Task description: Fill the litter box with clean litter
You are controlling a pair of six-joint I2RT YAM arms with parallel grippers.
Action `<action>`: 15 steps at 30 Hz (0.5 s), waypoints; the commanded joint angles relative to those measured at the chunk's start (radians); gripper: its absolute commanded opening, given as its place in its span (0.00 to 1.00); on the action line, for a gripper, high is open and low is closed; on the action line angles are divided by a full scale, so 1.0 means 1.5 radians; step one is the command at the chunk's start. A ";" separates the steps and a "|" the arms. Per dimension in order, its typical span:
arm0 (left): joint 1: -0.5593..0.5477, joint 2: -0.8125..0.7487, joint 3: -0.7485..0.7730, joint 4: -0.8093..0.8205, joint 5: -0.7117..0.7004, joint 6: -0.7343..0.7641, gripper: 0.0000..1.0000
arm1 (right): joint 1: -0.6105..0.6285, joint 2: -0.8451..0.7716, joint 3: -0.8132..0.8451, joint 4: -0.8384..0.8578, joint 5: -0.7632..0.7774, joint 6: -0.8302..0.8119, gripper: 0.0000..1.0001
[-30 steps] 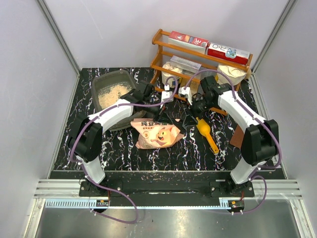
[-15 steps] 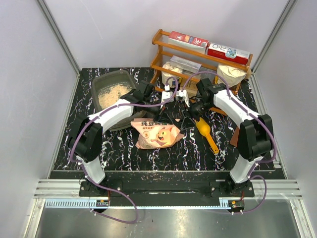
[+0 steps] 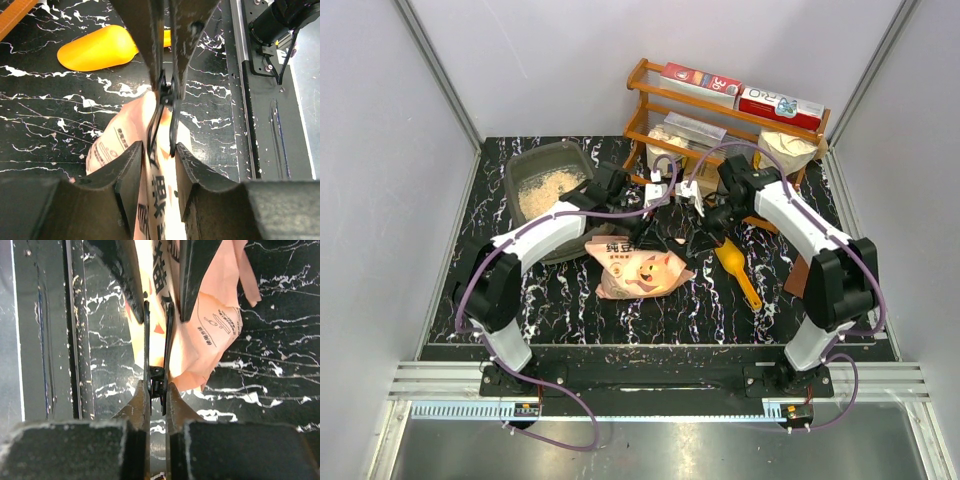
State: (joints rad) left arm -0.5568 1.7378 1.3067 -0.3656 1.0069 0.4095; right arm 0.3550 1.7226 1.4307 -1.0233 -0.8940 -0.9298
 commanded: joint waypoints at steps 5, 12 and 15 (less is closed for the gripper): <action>0.009 -0.058 -0.036 0.017 -0.026 0.032 0.35 | -0.018 -0.102 0.084 -0.123 0.083 -0.135 0.00; 0.009 -0.047 -0.043 0.054 -0.041 0.008 0.12 | -0.007 -0.084 0.107 -0.184 0.167 -0.215 0.00; 0.009 -0.049 -0.046 0.069 -0.035 -0.006 0.05 | 0.003 -0.066 0.121 -0.198 0.194 -0.231 0.00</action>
State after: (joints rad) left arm -0.5453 1.6840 1.2465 -0.3367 0.9527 0.4145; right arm 0.3367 1.6016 1.5658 -1.2518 -0.6880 -1.1915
